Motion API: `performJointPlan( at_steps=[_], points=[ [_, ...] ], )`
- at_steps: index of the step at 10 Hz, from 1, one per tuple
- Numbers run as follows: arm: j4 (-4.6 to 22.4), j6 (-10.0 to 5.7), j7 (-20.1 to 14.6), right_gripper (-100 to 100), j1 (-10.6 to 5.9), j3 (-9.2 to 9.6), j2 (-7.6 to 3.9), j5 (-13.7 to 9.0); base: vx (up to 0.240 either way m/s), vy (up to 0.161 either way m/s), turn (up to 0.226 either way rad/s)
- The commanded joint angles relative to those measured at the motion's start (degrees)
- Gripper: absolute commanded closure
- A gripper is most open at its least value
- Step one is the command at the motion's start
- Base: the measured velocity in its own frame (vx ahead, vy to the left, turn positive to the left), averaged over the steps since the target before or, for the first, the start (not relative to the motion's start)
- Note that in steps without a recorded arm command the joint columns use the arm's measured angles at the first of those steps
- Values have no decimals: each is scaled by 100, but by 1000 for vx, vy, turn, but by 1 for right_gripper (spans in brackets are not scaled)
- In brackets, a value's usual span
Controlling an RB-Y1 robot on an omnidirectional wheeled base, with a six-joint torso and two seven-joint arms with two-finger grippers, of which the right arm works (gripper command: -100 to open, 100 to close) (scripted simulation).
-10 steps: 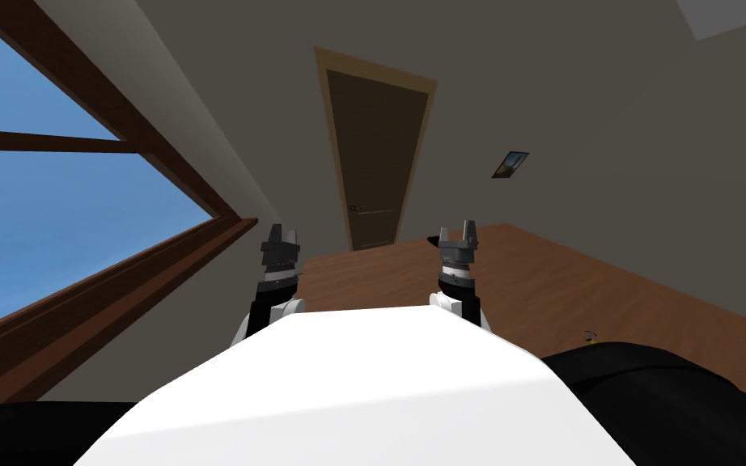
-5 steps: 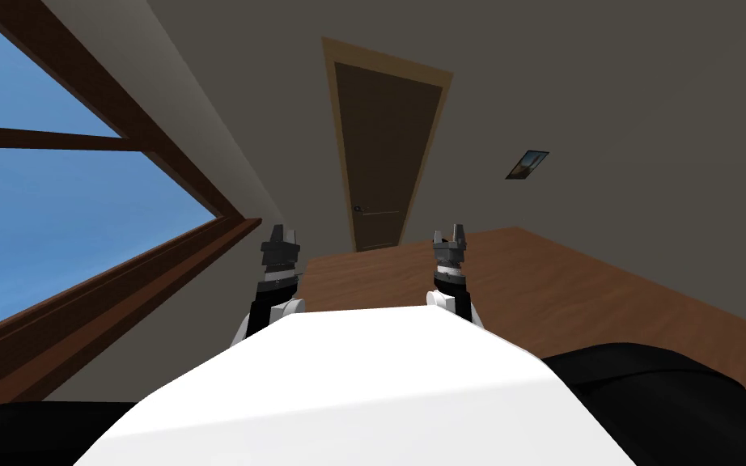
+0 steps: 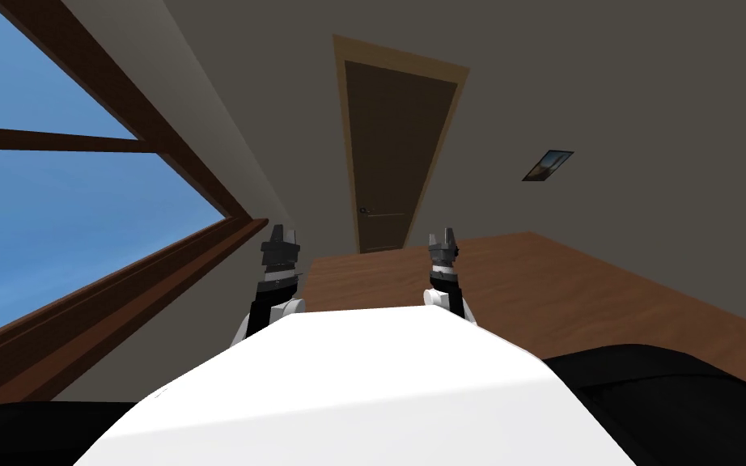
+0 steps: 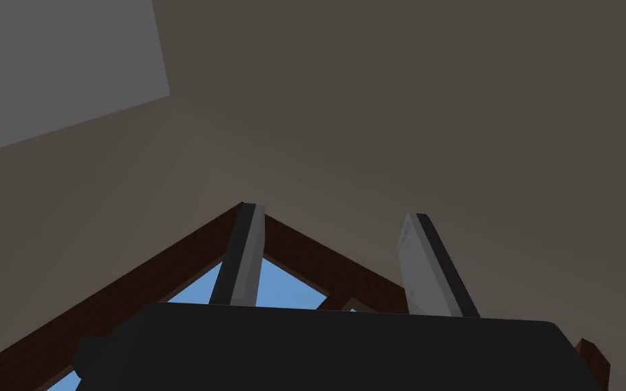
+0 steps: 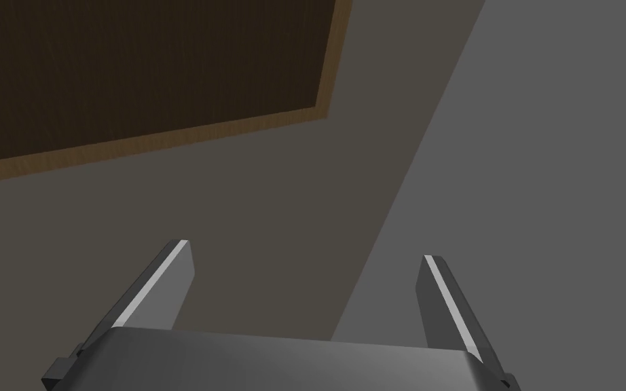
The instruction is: Pull the door open
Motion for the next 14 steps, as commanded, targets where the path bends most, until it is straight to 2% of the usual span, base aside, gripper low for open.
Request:
performJointPlan(
  at_steps=[1, 4, 5, 6, 7, 9, 10, 12, 13, 14],
  points=[
    [286, -37, 29, -100, -130, 7, -43, -44, 106, 50, 102],
    [833, -91, 69, -100, -381, -1, -142, -140, 110, 36, 113],
    [895, -91, 69, -100, -381, -1, -142, -140, 69, 29, 28],
    [1074, -110, 83, -100, -471, -4, -177, -174, 57, 26, 66],
    [1100, -110, 83, -100, -471, -4, -177, -174, 42, 14, 40],
    [1462, -148, 110, -100, -650, -9, -246, -242, 71, 25, 105],
    [1510, -148, 110, -100, -650, -9, -246, -242, 64, 17, 36],
    [1890, -189, 140, -100, -840, -15, -319, -314, 65, 28, 102],
    [1946, -189, 140, -100, -840, -15, -319, -314, 63, 18, 40],
    [2152, -209, 155, -100, -935, -18, -355, -350, 67, 27, 66]
  ],
)
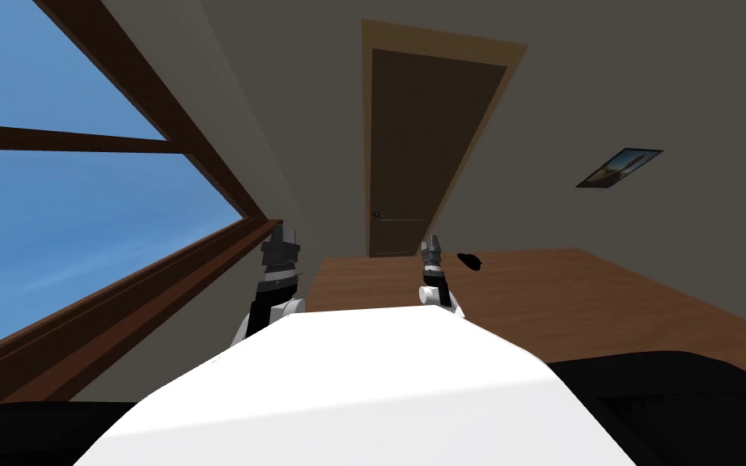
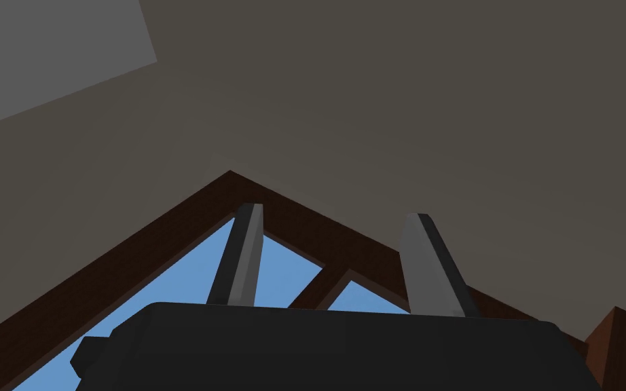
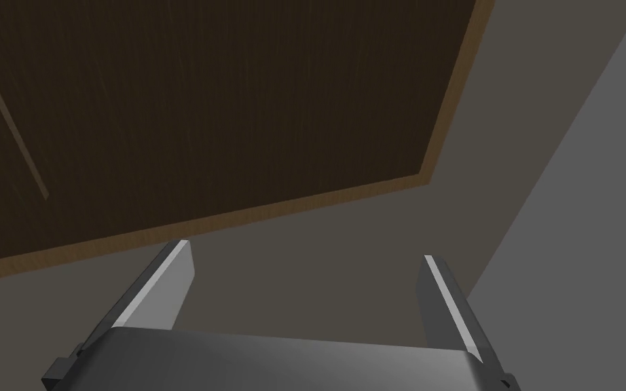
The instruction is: Pull the door open
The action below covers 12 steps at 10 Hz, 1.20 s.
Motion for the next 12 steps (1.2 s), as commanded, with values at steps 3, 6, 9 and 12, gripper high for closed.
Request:
performJointPlan(
  at_steps=[3, 6, 9, 12],
  points=[
    [702, -87, 53, -100, -315, -3, -124, -126, 110, 32, 134],
    [1002, -107, 69, -100, -413, -6, -161, -164, 63, 19, 49],
    [1451, -149, 99, -100, -609, -12, -234, -238, 72, 18, 90],
    [1900, -191, 130, -100, -805, -18, -307, -313, 76, 20, 84]
  ],
)
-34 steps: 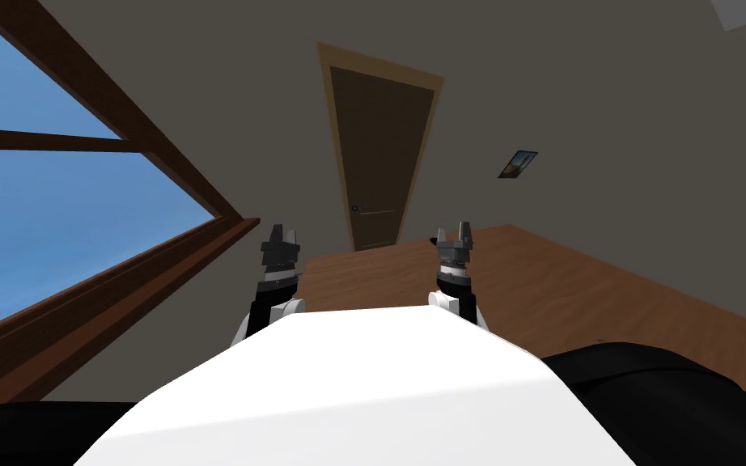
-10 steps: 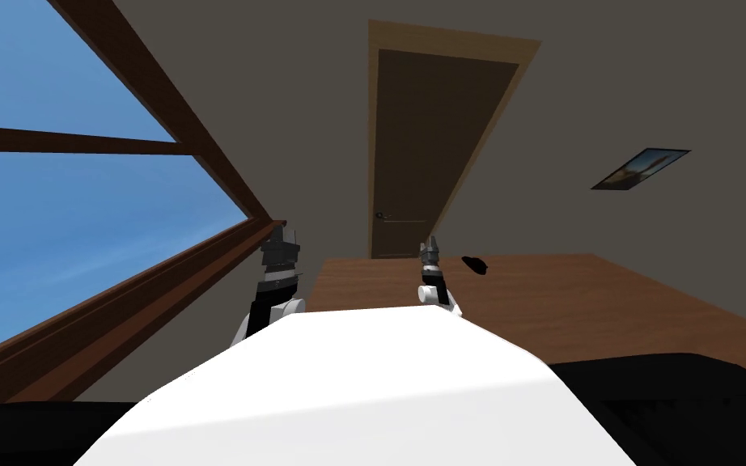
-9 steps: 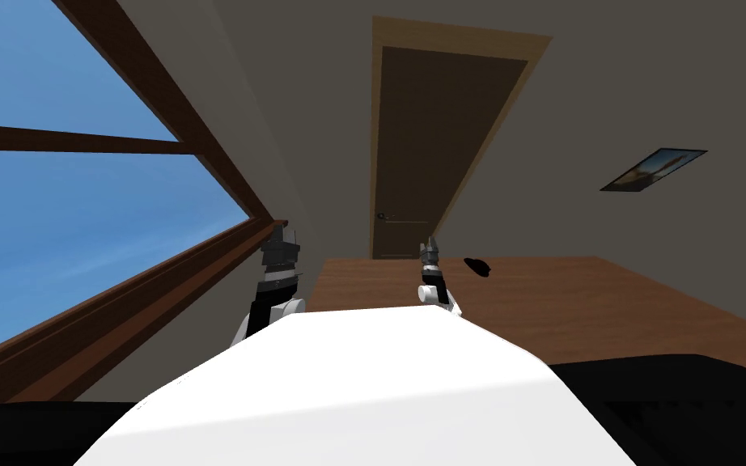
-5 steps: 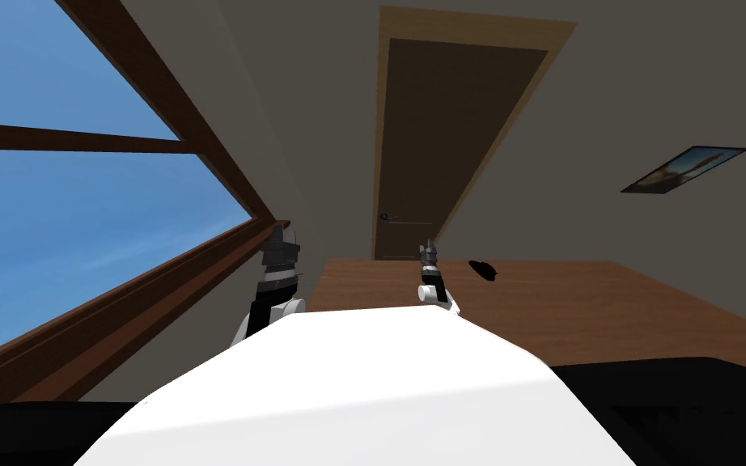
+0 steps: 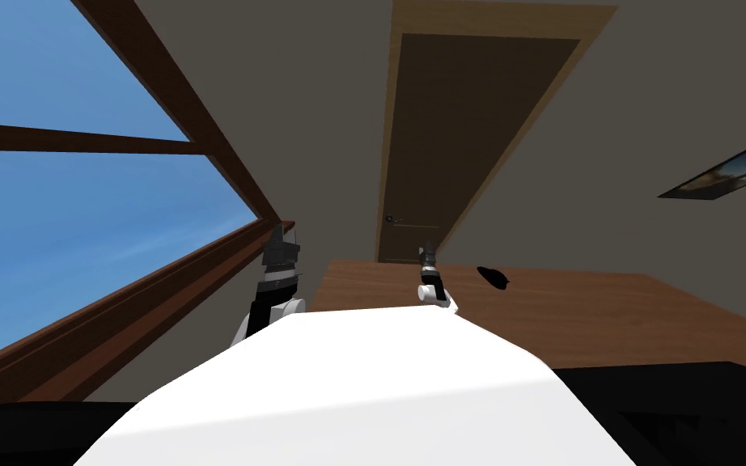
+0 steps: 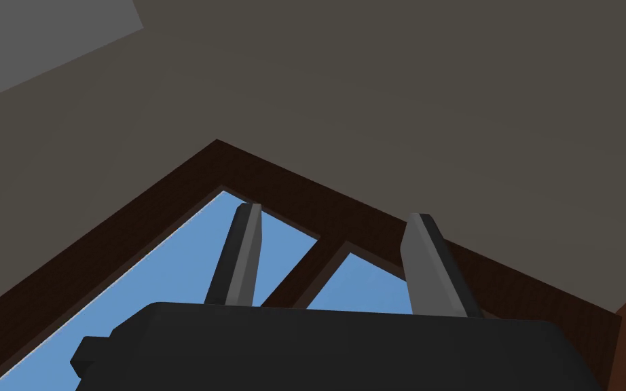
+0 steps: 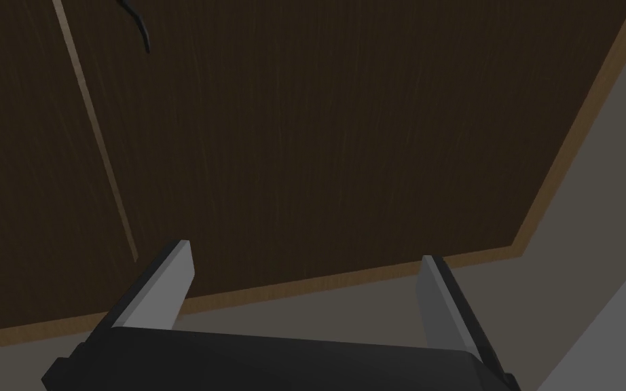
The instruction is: Pull the door open
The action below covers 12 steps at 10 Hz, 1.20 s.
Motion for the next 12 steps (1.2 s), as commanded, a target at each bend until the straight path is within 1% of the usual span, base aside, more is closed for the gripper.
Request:
performJointPlan(
  at_steps=[1, 3, 6, 7, 8, 9, 12],
  points=[
    [257, -26, 28, -100, -105, -1, -27, -40, 64, 19, 82],
    [615, -67, 57, -100, -295, -6, -98, -113, 100, 30, 119],
    [1268, -127, 101, -100, -575, -15, -201, -219, 118, 10, 125],
    [1334, -127, 101, -100, -575, -15, -201, -219, 73, 9, 42],
    [1485, -146, 115, -100, -664, -18, -234, -253, 64, 10, 61],
    [1539, -146, 115, -100, -664, -18, -234, -253, 47, 10, 39],
    [2123, -201, 155, -100, -924, -26, -329, -352, 72, 7, 111]
  ],
)
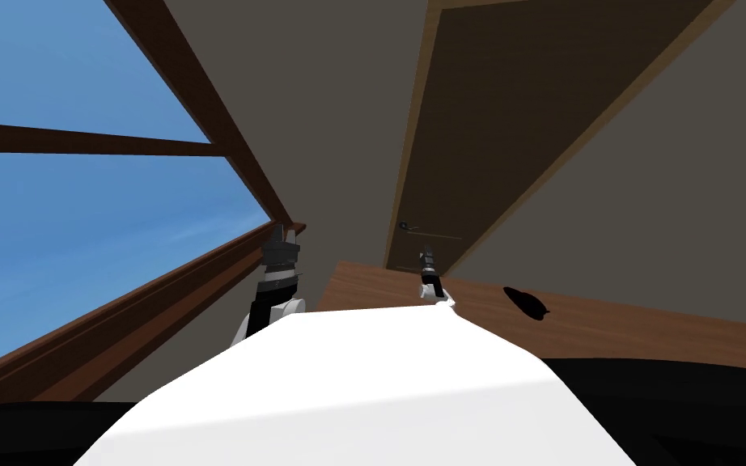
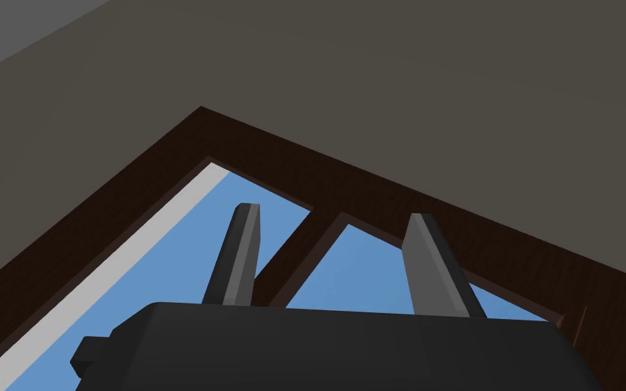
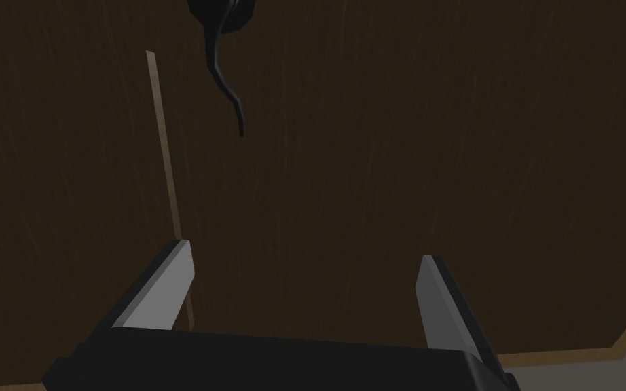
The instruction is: Pull the door open
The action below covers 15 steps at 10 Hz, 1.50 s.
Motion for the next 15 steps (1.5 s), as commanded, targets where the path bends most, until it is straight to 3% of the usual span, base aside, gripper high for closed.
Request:
performJointPlan(
  at_steps=[1, 5, 6, 13, 15],
  points=[
    [286, -15, 20, -100, -128, -7, -56, -53, 133, 9, 86],
    [973, -79, 67, -100, -429, -16, -166, -168, 112, 4, 103],
    [989, -79, 67, -100, -429, -16, -166, -168, 69, -10, 13],
    [1994, -173, 135, -100, -868, -29, -324, -335, 85, -14, 76],
    [2170, -189, 147, -100, -945, -31, -352, -364, 101, -19, 56]
  ],
)
